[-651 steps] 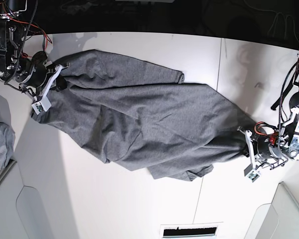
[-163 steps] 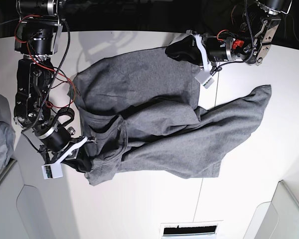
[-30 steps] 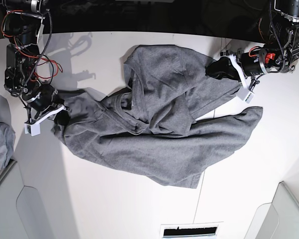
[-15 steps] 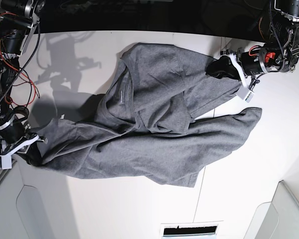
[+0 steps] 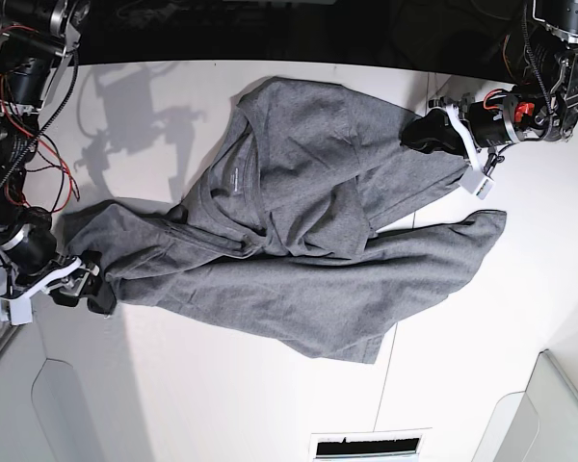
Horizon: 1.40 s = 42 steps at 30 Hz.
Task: Layout the t-shirt on the table in an organized manner, then fold the t-shirt properly
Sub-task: 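Grasp the shirt fabric with the right gripper and drag it outward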
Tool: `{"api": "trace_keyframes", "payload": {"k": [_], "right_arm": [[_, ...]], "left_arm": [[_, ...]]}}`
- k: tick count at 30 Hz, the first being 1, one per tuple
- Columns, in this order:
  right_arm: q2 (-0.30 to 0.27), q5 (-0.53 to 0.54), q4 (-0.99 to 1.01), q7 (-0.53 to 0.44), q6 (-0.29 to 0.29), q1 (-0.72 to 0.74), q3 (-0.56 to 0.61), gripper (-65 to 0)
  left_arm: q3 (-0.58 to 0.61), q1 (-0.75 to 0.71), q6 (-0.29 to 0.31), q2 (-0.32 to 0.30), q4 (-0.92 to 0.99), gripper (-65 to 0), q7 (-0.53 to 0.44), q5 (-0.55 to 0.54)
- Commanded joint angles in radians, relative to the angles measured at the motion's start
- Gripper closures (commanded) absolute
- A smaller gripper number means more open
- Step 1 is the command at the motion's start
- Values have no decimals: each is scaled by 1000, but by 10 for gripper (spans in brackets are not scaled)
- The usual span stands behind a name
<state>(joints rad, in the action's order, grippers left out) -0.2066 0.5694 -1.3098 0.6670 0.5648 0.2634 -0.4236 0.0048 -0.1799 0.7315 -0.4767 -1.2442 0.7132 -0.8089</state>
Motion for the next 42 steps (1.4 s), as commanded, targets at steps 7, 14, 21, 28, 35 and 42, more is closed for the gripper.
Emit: {"api": "trace_keyframes", "payload": {"k": [7, 14, 21, 28, 35, 42], "right_arm": [[82, -31, -18, 13, 26, -2, 128, -451], [91, -269, -18, -121, -32, -41, 432, -451], [91, -418, -13, -161, -177, -43, 571, -442], [90, -436, -10, -141, -195, -39, 595, -11], [90, -457, -48, -139, -195, -40, 541, 0], [86, -458, -154, -139, -159, -36, 443, -66]], "left_arm": [[-3, -2, -33, -17, 2, -153, 30, 66], [-3, 2, -33, -19, 2, -153, 24, 58], [-3, 2, -33, -22, 2, -153, 23, 58], [-3, 2, -33, -22, 2, -153, 24, 59], [-3, 2, -33, -23, 2, -153, 27, 60], [-3, 2, -33, -23, 2, -153, 28, 59]]}}
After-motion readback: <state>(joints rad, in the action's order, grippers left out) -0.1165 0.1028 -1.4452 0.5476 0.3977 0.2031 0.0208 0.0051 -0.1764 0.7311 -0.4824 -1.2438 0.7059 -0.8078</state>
